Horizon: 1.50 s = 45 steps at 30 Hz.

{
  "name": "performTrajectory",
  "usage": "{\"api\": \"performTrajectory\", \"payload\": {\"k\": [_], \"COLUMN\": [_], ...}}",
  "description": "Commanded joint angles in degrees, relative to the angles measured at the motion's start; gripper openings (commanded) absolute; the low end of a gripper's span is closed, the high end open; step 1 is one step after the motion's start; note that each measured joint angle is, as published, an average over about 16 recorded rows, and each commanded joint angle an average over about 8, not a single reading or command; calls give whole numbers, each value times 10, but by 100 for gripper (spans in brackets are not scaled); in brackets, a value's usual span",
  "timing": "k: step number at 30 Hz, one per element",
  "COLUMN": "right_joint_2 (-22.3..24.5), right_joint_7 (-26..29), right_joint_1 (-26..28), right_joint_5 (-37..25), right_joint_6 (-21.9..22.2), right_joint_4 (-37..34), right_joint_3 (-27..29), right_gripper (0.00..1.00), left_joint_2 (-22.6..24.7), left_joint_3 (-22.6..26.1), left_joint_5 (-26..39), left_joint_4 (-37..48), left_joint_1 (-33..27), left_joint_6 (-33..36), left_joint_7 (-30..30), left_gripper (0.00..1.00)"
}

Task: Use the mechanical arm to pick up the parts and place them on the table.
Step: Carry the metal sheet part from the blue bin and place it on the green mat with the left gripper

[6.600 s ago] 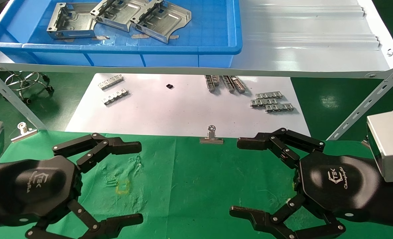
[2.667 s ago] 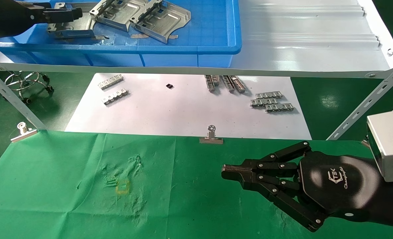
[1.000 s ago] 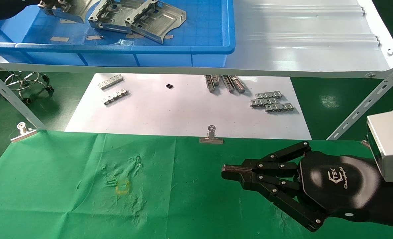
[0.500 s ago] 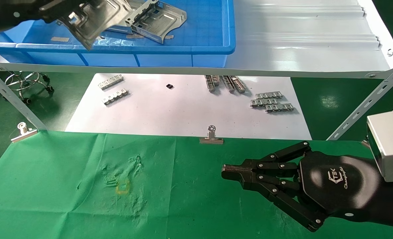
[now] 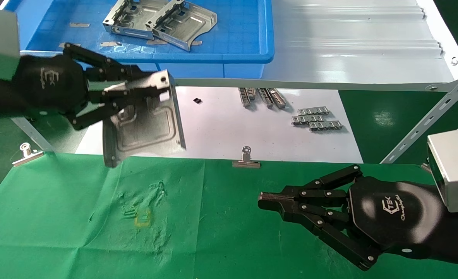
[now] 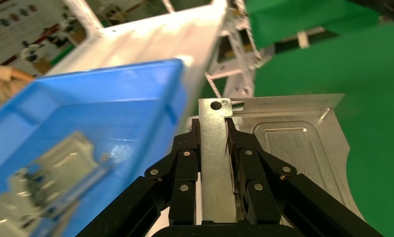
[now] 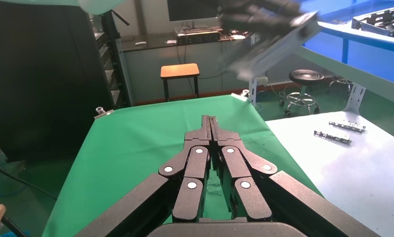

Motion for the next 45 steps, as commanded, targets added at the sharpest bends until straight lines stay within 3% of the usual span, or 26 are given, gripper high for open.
{"api": "performTrajectory", "payload": {"k": [1,7,15,29,45], "right_joint_2": [0,0,0,0,0], "right_joint_7": [0,0,0,0,0], "right_joint_1": [0,0,0,0,0], "right_joint_5": [0,0,0,0,0], "right_joint_6": [0,0,0,0,0], "right_joint_4": [0,0,0,0,0], "right_joint_3": [0,0,0,0,0], "right_gripper": [0,0,0,0,0], "left_joint_2": [-12,-42,-47,-6,36], "left_joint_3": [21,89,144,153,157], "left_joint_5": [-14,-33,17,42,49], "left_joint_4": [-37,-84,-52,39,120], "left_joint_1": [17,53,84,125,134], "left_joint_6": [1,-4,-31,-84,-94], "left_joint_7": [8,45,142,249,325], "left_gripper": [0,0,0,0,3]}}
